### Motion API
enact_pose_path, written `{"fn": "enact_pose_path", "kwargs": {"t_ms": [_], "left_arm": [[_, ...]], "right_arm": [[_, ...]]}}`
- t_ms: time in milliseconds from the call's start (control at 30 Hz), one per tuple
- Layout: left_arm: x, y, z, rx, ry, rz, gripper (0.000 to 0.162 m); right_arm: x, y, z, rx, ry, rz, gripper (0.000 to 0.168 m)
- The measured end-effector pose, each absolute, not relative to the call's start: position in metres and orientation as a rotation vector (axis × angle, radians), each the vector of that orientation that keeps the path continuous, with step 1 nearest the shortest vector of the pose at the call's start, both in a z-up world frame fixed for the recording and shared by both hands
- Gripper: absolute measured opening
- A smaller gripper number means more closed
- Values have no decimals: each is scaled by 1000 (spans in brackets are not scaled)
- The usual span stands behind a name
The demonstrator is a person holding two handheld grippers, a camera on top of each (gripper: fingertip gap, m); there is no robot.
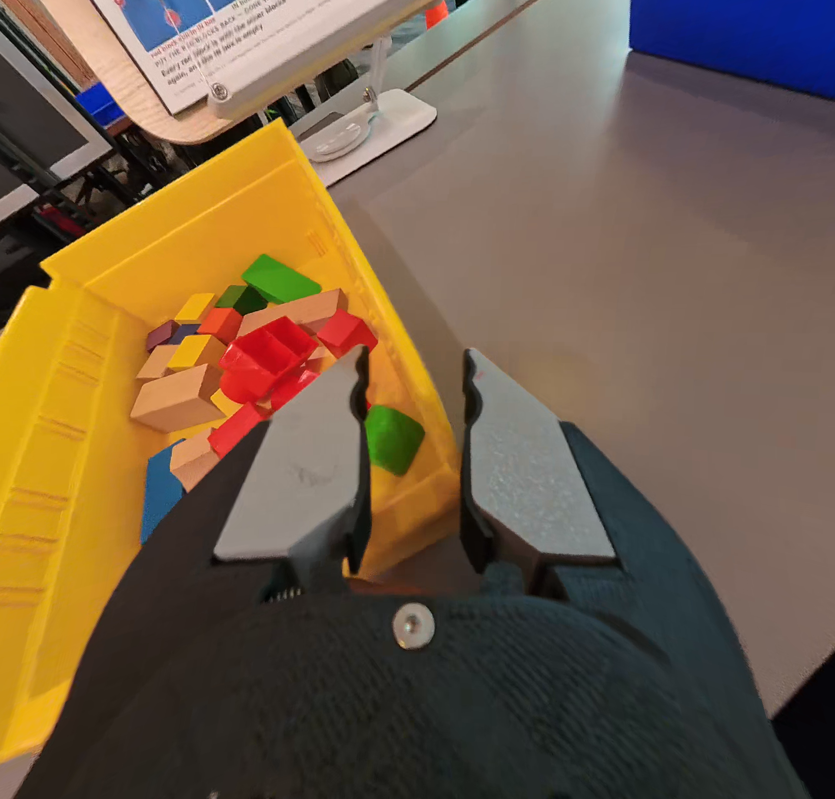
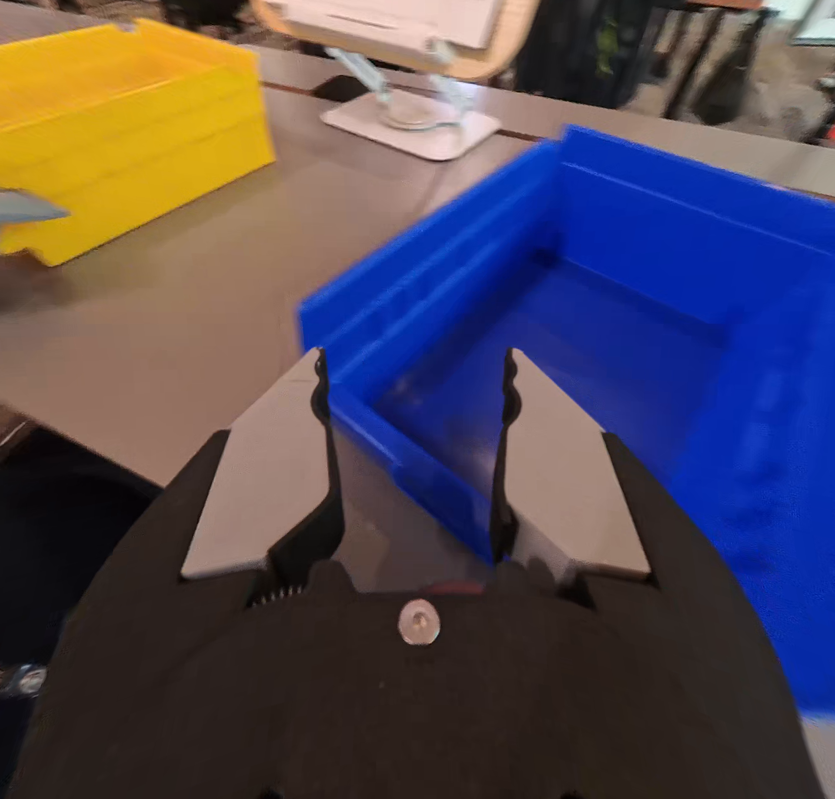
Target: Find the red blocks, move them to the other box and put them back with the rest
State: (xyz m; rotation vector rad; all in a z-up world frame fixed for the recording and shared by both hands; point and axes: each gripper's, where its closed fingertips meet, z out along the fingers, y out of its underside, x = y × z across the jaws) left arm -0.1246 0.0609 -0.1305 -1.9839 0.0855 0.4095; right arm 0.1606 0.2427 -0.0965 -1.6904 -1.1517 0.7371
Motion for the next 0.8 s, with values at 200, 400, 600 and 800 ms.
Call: {"fn": "enact_pose_path", "kwargs": {"t_ms": [200, 400, 600, 800], "left_arm": [[-169, 43, -122, -1923, -44, 593, 5], [-190, 22, -122, -1929, -107, 621, 5], [-196, 22, -118, -1880, -237, 677, 3], [-175, 36, -121, -1869, -205, 654, 39]], "right_arm": [[104, 238, -132, -1711, -1173, 560, 85], [85, 236, -138, -1667, -1296, 584, 49], [81, 222, -140, -1557, -1539, 743, 49], [79, 233, -139, -1589, -1499, 634, 48]]}}
